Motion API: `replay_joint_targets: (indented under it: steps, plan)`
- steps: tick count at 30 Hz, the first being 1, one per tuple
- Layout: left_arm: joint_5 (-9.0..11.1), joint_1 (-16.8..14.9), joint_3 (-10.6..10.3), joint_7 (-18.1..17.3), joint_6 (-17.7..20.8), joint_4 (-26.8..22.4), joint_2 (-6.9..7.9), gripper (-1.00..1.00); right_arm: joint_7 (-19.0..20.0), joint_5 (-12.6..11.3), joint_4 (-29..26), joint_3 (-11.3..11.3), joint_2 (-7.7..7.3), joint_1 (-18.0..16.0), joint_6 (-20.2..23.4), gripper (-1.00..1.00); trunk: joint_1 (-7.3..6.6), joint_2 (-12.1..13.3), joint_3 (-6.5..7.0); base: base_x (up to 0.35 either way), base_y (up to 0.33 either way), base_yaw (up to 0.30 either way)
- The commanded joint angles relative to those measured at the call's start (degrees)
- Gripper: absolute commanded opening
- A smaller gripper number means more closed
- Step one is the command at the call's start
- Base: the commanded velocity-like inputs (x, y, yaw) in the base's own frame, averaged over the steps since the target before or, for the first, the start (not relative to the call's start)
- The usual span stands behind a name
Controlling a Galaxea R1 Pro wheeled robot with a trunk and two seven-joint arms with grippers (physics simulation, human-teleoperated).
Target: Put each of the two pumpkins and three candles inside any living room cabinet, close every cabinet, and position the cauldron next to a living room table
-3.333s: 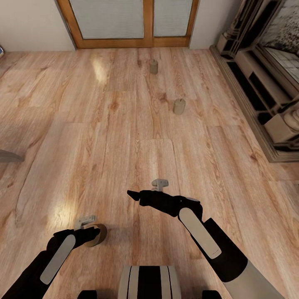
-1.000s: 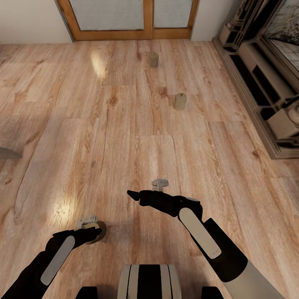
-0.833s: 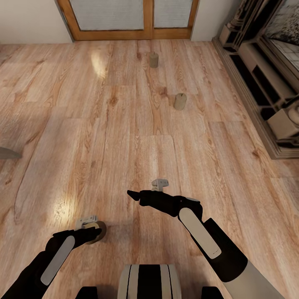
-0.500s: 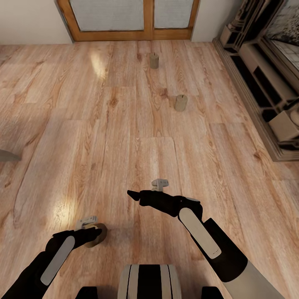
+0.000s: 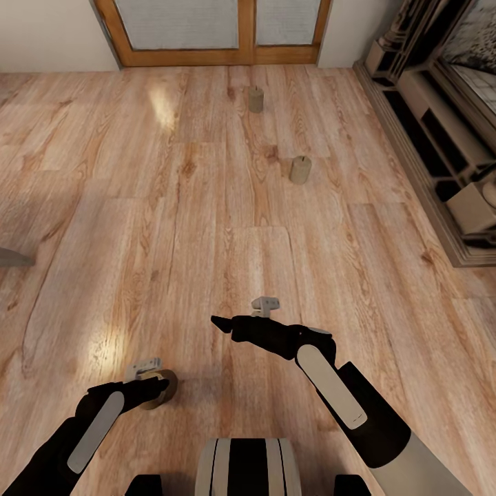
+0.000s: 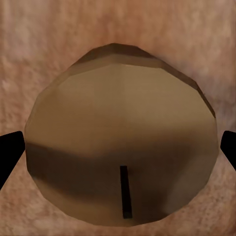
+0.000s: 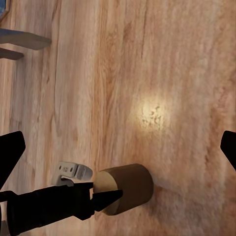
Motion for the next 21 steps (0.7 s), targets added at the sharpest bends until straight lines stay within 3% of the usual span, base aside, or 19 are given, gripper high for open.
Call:
replay_joint_targets:
  steps: [1, 13, 14, 21]
  plan:
    - [0.6, 0.0, -0.1, 0.6, 0.1, -0.1, 0.06, 1.0, -0.6, -0.6, -0.1, 0.1, -0.05, 0.0, 0.0, 1.0, -0.01, 0.0, -0.03, 0.0, 0.0, 0.0]
    - [0.6, 0.0, -0.1, 0.5, 0.1, -0.1, 0.07, 1.0, -0.6, -0.6, -0.2, 0.1, -0.03, 0.0, 0.0, 1.0, -0.01, 0.0, -0.03, 0.0, 0.0, 0.0]
    - [0.6, 0.0, -0.1, 0.6, 0.1, -0.1, 0.07, -1.0, -0.6, -0.6, -0.2, 0.1, -0.03, 0.0, 0.0, 1.0, -0.01, 0.0, -0.03, 0.0, 0.0, 0.0]
    - [0.6, 0.0, 0.0, 0.6, 0.1, -0.1, 0.07, -1.0, -0.6, -0.6, -0.2, 0.1, -0.04, 0.0, 0.0, 1.0, -0.01, 0.0, -0.03, 0.0, 0.0, 0.0]
